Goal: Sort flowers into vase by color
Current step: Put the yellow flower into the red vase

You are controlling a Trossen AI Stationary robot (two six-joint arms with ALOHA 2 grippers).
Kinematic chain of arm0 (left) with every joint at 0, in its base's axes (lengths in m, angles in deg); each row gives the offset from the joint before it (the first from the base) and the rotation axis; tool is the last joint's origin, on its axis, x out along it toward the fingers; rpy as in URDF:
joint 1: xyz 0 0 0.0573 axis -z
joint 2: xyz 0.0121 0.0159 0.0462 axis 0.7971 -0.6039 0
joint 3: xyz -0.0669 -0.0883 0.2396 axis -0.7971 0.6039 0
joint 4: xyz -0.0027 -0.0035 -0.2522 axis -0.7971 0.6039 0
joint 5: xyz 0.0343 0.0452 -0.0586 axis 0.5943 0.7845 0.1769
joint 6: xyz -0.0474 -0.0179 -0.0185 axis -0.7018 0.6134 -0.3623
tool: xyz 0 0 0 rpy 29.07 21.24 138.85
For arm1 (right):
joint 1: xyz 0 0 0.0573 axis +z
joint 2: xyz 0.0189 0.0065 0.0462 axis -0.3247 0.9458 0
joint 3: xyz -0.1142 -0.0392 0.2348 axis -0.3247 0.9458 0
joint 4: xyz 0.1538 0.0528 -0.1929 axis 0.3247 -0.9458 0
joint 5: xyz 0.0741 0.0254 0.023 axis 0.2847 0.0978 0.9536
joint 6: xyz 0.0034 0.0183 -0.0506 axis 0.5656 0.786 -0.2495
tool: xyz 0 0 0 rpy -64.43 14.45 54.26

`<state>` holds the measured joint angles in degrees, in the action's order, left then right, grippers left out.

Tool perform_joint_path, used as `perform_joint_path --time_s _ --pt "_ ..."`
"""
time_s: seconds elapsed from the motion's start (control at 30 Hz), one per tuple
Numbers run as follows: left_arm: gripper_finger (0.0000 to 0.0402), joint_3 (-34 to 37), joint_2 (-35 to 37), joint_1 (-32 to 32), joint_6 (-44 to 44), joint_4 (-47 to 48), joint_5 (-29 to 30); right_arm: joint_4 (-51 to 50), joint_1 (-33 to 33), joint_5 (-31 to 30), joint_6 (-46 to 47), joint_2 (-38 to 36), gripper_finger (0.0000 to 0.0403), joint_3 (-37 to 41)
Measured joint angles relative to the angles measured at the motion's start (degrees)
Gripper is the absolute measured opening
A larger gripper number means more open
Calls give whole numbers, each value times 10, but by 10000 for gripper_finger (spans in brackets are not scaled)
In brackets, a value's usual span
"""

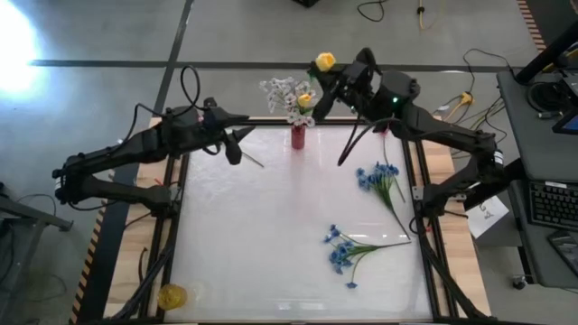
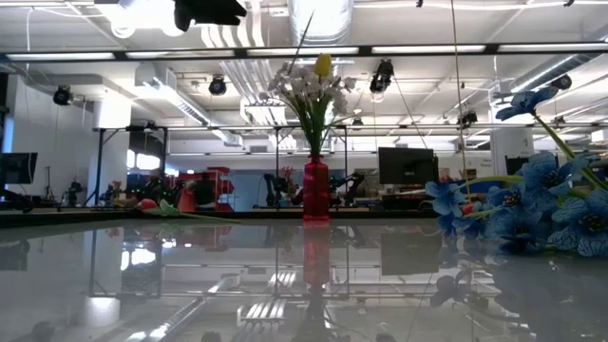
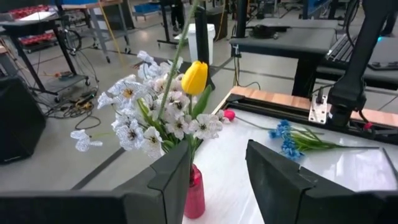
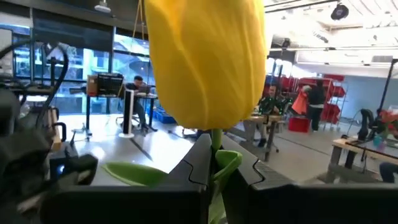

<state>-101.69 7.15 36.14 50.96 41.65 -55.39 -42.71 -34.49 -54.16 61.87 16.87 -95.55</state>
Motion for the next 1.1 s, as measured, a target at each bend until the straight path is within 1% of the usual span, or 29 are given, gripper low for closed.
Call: perform_joint_path --time_s 0.1,0.23,0.33,0.6,0.8,0.93,1.1 --pt "143 0 -8 0 0 0 0 -46 -10 -7 10 5 12 -33" --pt "143 0 -16 0 -1 1 0 -54 -14 -11 -3 5 12 -56" --pt "143 0 -18 0 -4 1 0 -65 -21 -11 11 4 12 -70" --pt "143 0 -19 0 -10 0 0 -137 -44 -21 50 13 12 -73" --pt "143 0 -19 0 -13 0 0 -143 -44 -18 51 41 12 -78" --pt "143 0 -19 0 -22 0 0 -185 -51 -5 53 69 12 -114" --pt "143 0 -19 0 -32 0 -1 -271 -61 11 66 123 12 -190"
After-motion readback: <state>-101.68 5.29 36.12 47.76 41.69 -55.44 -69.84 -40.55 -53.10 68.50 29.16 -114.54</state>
